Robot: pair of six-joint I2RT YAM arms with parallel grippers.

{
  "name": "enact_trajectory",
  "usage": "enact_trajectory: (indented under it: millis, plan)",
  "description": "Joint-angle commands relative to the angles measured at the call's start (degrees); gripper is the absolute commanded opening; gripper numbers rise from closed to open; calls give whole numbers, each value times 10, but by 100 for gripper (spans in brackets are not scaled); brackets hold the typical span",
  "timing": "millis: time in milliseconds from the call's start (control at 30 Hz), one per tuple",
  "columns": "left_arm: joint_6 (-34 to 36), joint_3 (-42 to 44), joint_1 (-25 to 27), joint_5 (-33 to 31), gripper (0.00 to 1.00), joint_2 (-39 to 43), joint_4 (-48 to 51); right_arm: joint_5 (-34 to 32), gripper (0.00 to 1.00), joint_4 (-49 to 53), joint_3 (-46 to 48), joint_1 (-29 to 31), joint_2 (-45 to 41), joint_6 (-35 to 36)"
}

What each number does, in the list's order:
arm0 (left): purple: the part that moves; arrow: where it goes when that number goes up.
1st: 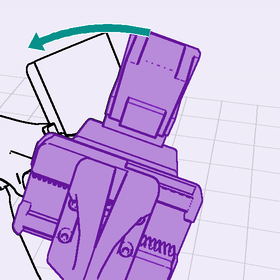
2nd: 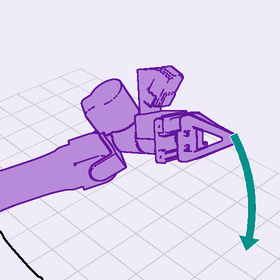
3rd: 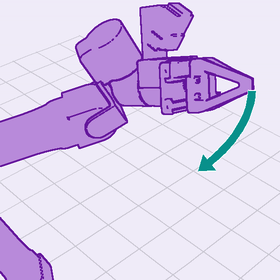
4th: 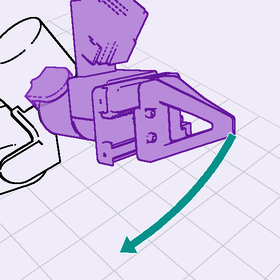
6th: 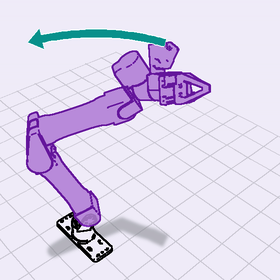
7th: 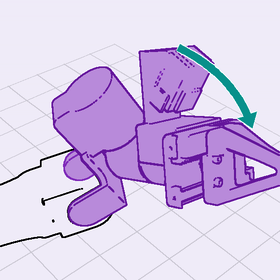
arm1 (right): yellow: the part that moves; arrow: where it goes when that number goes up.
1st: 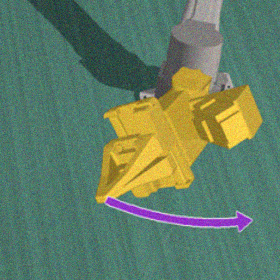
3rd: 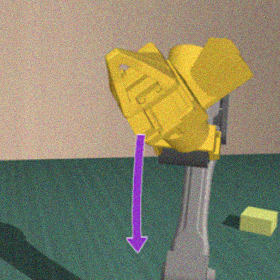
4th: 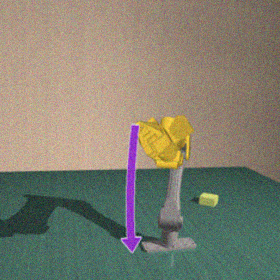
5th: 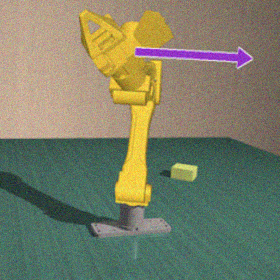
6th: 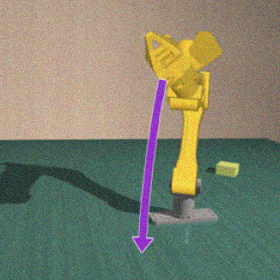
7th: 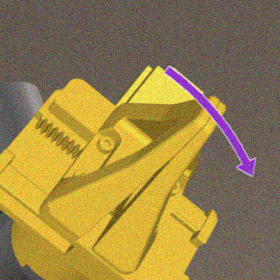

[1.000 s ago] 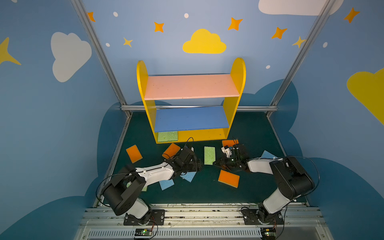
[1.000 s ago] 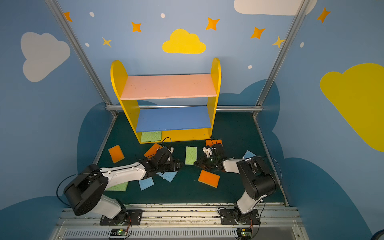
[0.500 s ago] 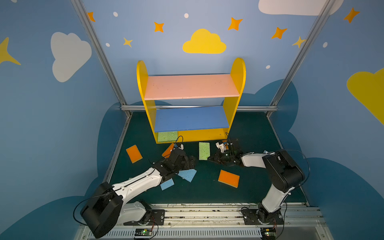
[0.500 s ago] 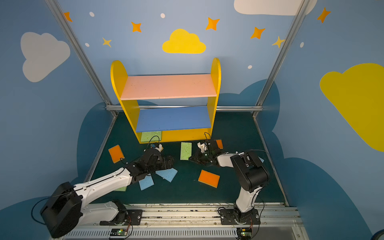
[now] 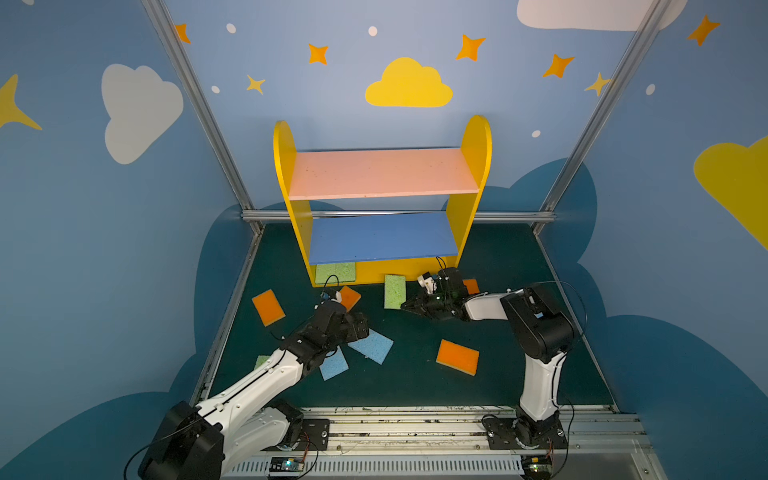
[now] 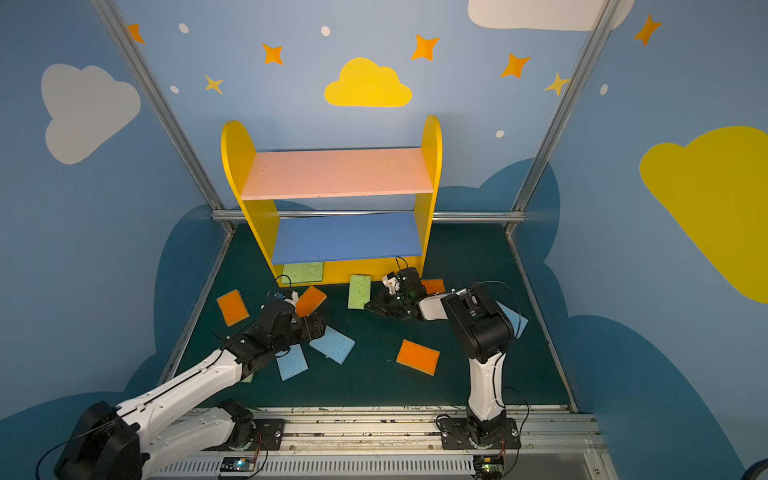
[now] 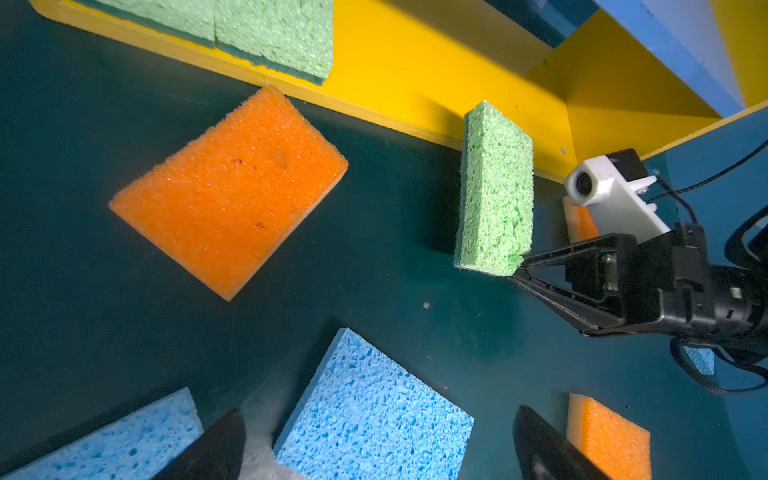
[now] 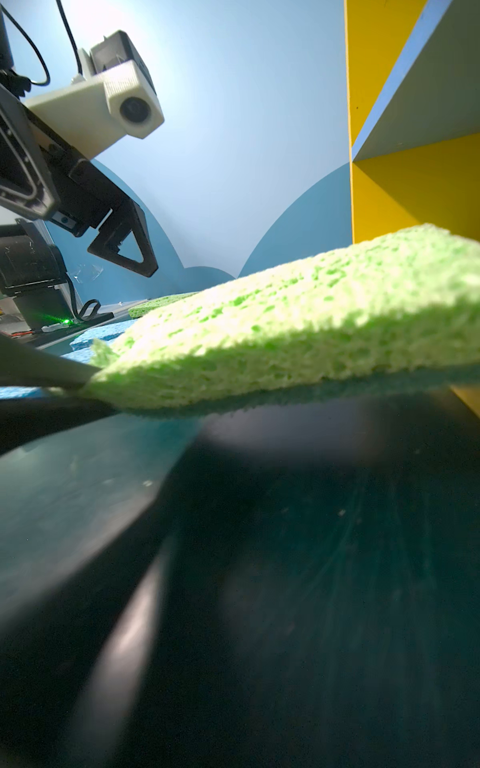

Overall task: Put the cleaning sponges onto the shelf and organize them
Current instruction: 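Carry the green sponge into the bottom shelf level with the right gripper, then lower the green sponge beside the other green sponges and open the right gripper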

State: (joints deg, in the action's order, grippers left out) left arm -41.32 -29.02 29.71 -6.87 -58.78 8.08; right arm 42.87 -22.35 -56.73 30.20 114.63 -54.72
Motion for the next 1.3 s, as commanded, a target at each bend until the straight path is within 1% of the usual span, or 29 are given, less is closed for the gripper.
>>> enact_trajectory:
  millis: [0, 333, 900, 1267]
  plan:
    - [14, 14, -14, 12, 99, 21, 17, 13, 0, -18, -34, 6, 25, -14]
    - [17, 45, -49, 25, 100, 54, 22, 23, 0, -13, -111, 8, 91, -30]
    - [16, 73, -66, 18, 100, 70, 19, 38, 0, 41, -289, 18, 206, -47]
    - [17, 96, -73, 8, 100, 97, 19, 40, 0, 25, -339, 23, 247, -75]
